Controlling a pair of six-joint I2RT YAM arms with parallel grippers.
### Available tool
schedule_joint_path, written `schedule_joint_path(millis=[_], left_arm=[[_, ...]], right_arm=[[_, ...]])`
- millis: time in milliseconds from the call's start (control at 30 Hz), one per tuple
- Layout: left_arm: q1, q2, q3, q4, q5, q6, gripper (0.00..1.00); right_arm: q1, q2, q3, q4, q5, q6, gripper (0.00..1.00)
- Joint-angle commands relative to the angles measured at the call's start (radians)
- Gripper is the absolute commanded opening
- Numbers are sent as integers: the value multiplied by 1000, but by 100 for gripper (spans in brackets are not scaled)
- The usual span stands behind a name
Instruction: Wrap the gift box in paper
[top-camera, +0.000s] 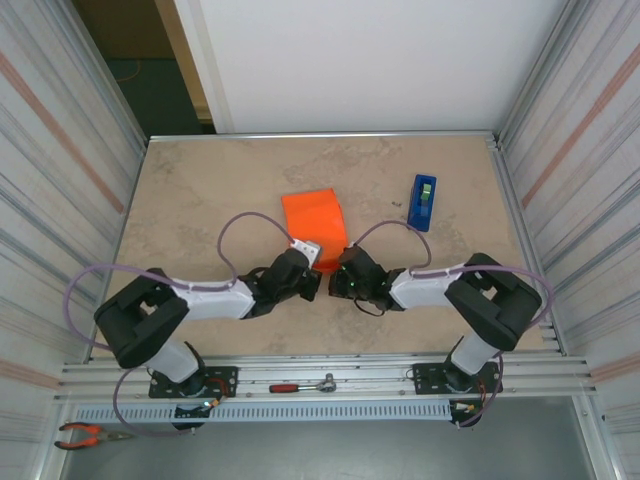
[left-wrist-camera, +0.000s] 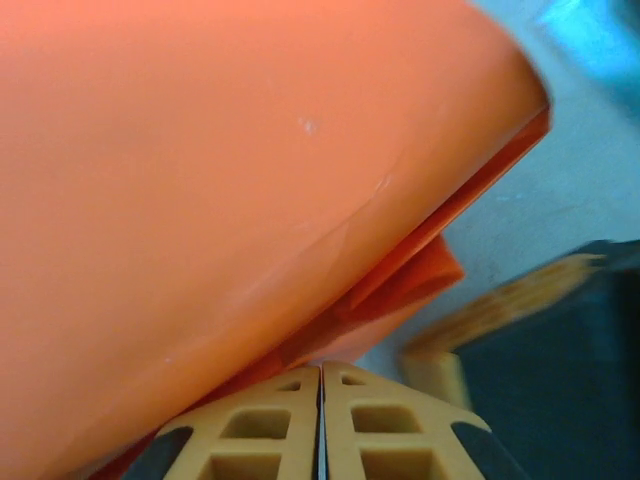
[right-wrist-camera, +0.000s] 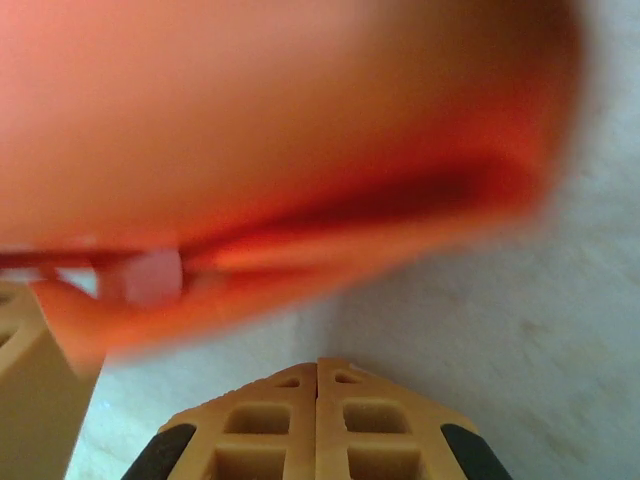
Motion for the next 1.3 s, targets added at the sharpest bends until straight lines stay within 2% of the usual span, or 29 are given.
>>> schedule_joint_path(millis=[0,200,367,467,600,700,867,1067,1267], left_arm=[[1,-134,-1,-25,-11,17,15],[61,-319,-94,-63,63,-6,34],[69,-356,-147,-86,105,-9,38],[68,-321,-170,-61,153,-13,37],[62,-228,-191,6,194,-15,27],[51,-147,-183,56,204,-10,20],[35,-24,-156,139,207,-6,16],[43,75,-100,164,93,14,13],[91,117,-31,142,-14,28,12]], right_arm=[[-23,35,34,71,15,-14,0],[-56,19,58,41,4,-33,0],[-72,13,72,28,0,-37,0],[-76,14,82,18,-2,-39,0],[-77,12,88,5,-2,-41,0],[-77,15,88,-2,-1,-39,0],[-77,20,88,0,-2,-33,0],[-76,11,88,-6,-6,-31,0],[-77,-44,55,-20,-3,-29,0]])
